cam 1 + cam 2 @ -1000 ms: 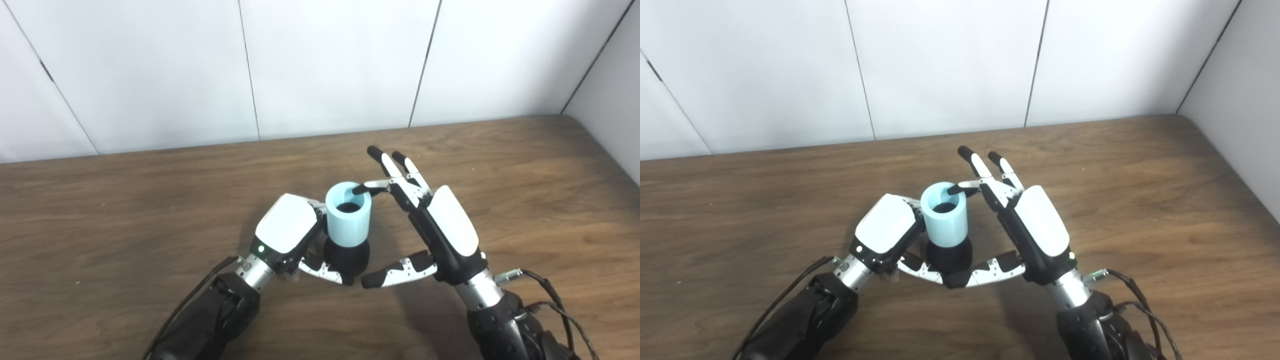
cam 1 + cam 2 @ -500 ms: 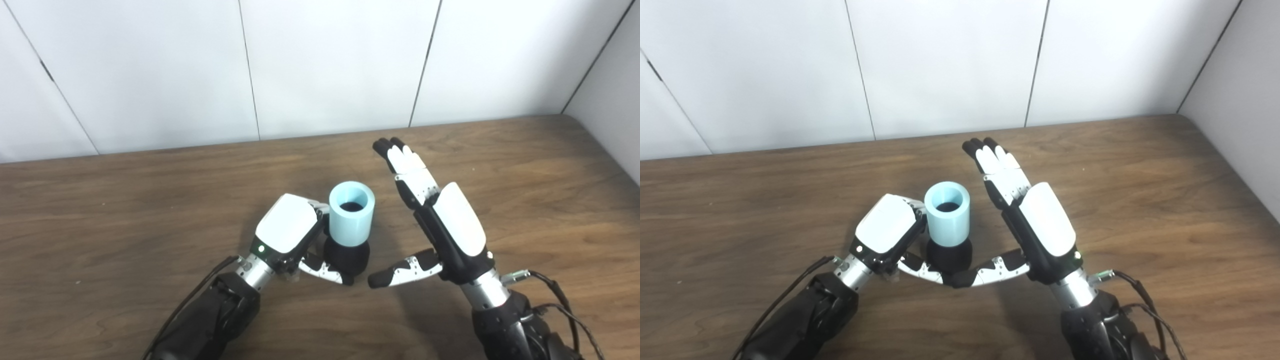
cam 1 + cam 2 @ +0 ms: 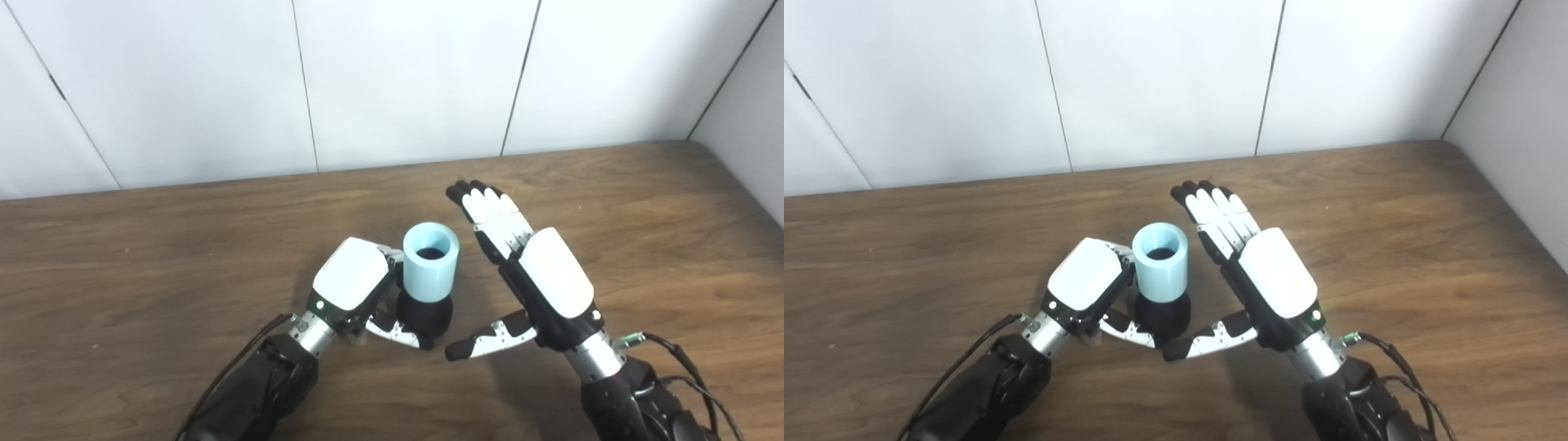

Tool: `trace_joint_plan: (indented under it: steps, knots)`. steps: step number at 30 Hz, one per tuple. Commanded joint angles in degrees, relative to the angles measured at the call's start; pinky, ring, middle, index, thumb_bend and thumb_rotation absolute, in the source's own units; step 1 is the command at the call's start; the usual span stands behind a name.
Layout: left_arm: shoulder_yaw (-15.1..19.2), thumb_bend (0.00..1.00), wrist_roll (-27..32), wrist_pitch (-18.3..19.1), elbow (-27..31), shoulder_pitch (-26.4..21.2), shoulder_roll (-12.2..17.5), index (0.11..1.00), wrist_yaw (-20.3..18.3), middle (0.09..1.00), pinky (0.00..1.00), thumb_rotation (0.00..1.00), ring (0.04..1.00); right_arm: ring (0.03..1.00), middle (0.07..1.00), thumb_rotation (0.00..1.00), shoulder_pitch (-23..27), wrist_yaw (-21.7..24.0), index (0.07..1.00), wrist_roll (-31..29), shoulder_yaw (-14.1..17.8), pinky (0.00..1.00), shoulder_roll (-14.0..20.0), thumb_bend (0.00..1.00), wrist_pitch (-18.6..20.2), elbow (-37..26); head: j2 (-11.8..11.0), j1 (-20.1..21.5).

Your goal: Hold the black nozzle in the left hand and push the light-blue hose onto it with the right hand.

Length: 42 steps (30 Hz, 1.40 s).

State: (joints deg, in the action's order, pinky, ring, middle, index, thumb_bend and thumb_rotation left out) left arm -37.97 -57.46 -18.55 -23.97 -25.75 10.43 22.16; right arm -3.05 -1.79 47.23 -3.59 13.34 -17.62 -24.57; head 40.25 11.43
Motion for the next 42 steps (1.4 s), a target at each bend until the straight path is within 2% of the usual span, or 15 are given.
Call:
trace_joint_plan:
  steps: [1,4,11,13,17,21,24,26,28,30,35,38,39,40,42]
  knots:
    - [-5.04,0.51,-1.36,0.35,-9.28,12.4,-0.09,0.527,-0.75,0.415,0.32,0.0,0.357,1.0,1.0,0.98,0.73,-1.03,1.0,0.66,1.8,1.0,0.09,0.97,0.81,-4.07,-0.07,0.02]
    - [-5.07,0.51,-1.48,0.32,-9.34,12.34,-0.11,0.523,-0.48,0.406,0.3,0.0,0.339,1.0,1.0,0.99,0.12,-1.91,1.0,1.67,2.56,1.0,-1.45,0.94,2.27,-3.71,-0.08,-0.18]
    - [-4.72,0.51,-1.27,0.74,-9.52,12.41,-0.33,0.515,-0.23,0.397,0.28,0.0,0.315,1.0,1.0,0.84,0.0,-2.77,1.0,0.17,3.16,1.0,-4.58,0.81,4.38,-3.36,-0.18,-0.1]
    - [-4.69,0.51,-1.55,1.16,-9.56,12.42,-0.33,0.514,0.02,0.396,0.28,0.0,0.316,1.0,1.0,0.83,-0.4,-3.28,1.0,0.45,3.33,1.0,-4.89,0.8,4.27,-2.75,-0.21,-0.43]
    - [-4.63,0.52,-3.62,5.21,-8.25,12.99,-0.17,0.52,-0.52,0.409,0.3,0.0,0.347,1.0,1.0,0.85,-1.63,-4.57,1.0,-0.16,3.6,1.0,-5.9,0.82,4.16,-1.44,-0.19,-0.27]
    - [-3.86,0.52,-4.64,11.54,-2.48,14.53,0.39,0.518,-5.78,0.44,0.33,0.0,0.386,1.0,1.0,0.85,-3.15,-5.24,1.0,-1.36,4.04,1.0,-6.52,0.83,4.43,-0.07,-0.17,-0.46]
    - [-3.8,0.52,-4.66,14.65,0.94,15.26,0.8,0.533,-8.13,0.44,0.35,0.0,0.417,1.0,1.0,0.83,-4.05,-5.91,1.0,-2.79,4.66,0.99,-7.08,0.84,4.44,1.19,-0.27,-0.49]
    - [-3.68,0.52,-4.56,16.59,2.55,15.62,0.89,0.536,-9.74,0.457,0.42,0.0,0.484,1.0,1.0,0.82,-4.65,-6.32,1.0,-3.72,5.12,0.95,-7.38,0.84,4.54,2.25,-0.2,-0.5]
    - [-3.54,0.84,-4.19,17.98,3.58,15.9,0.93,0.626,-10.98,0.576,0.5,0.06,0.56,1.0,1.0,0.82,-5.28,-6.9,1.0,-4.94,5.56,0.9,-7.55,0.83,4.32,3.73,-0.15,-0.34]
    - [-3.59,0.9,-4.32,19.2,4.33,15.95,1.04,0.638,-12.13,0.596,0.51,0.09,0.574,1.0,1.0,0.81,-5.65,-8.22,1.0,-6.22,6.06,0.91,-7.82,0.81,3.72,6.03,-0.34,-0.14]
    - [-3.82,0.93,-4.57,20.74,4.82,15.94,1.13,0.669,-13.46,0.608,0.52,0.13,0.579,1.0,1.0,0.86,-4.87,-11.56,1.0,-11.41,7.55,0.98,-8.65,0.71,2.51,10.79,-0.4,-0.24]
    - [-3.81,0.93,-4.13,20.71,4.75,15.88,1.11,0.673,-13.73,0.616,0.53,0.13,0.59,0.974,0.984,0.85,-4.34,-13.45,0.978,-14.79,8.22,0.93,-9.14,0.6,0.98,12.79,-0.53,-0.04]
    - [-3.81,0.94,-4.1,20.75,4.7,15.85,1.05,0.674,-13.77,0.624,0.55,0.13,0.602,0.916,0.929,0.79,-4.07,-14.39,0.92,-16.23,8.55,0.85,-9.37,0.54,0.05,13.63,-0.57,-0.04]
    - [-3.84,0.94,-4.12,20.81,4.64,15.81,1.0,0.673,-13.81,0.626,0.56,0.13,0.609,0.843,0.859,0.66,-3.86,-15.08,0.846,-17.49,8.87,0.74,-9.54,0.43,-0.57,14.38,-0.59,-0.07]
    - [-3.92,0.93,-4.32,21.08,4.61,15.75,0.94,0.673,-13.94,0.632,0.57,0.13,0.618,0.775,0.794,0.56,-3.61,-15.79,0.783,-19.7,9.54,0.66,-9.6,0.34,-0.76,16.12,-0.59,-0.15]
